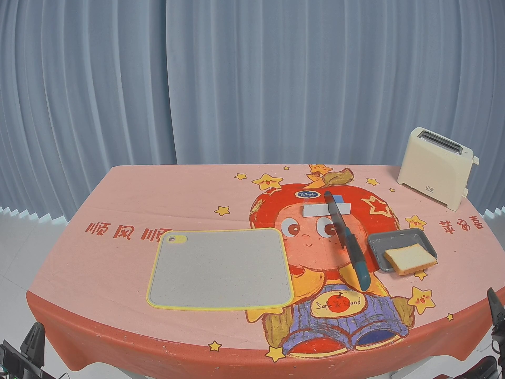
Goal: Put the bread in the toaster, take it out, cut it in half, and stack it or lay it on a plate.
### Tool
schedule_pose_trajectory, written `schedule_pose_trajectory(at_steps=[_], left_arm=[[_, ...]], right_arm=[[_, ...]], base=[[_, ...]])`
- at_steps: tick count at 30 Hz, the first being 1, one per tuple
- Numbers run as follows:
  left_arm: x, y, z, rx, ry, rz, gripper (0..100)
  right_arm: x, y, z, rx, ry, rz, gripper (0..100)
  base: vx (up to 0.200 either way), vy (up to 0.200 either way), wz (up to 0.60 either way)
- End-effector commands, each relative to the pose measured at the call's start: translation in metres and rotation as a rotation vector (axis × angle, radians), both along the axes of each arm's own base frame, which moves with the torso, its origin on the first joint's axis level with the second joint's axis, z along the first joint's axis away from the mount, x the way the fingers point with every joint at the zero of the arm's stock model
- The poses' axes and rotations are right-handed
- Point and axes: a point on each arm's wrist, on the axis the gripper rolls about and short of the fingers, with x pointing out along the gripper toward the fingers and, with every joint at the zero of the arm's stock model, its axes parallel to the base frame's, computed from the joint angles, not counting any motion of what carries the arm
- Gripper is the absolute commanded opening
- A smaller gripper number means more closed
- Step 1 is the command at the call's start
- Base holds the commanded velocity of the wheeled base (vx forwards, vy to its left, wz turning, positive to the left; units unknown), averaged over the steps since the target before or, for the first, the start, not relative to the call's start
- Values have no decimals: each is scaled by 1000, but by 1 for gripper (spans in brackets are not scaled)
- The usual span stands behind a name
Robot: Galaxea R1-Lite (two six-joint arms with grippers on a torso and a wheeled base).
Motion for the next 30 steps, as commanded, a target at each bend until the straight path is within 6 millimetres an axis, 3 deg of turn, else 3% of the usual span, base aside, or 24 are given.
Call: schedule_pose_trajectory(at_steps=[1,19,30], left_arm=[[0,0,-5,-1,1,0,0],[0,0,-5,-1,1,0,0],[0,0,-5,1,1,0,0]], right_arm=[[13,0,7,34,65,3,100],[46,1,9,144,304,21,100],[56,6,13,129,323,125,100]], base=[[0,0,0],[0,0,0],[0,0,0]])
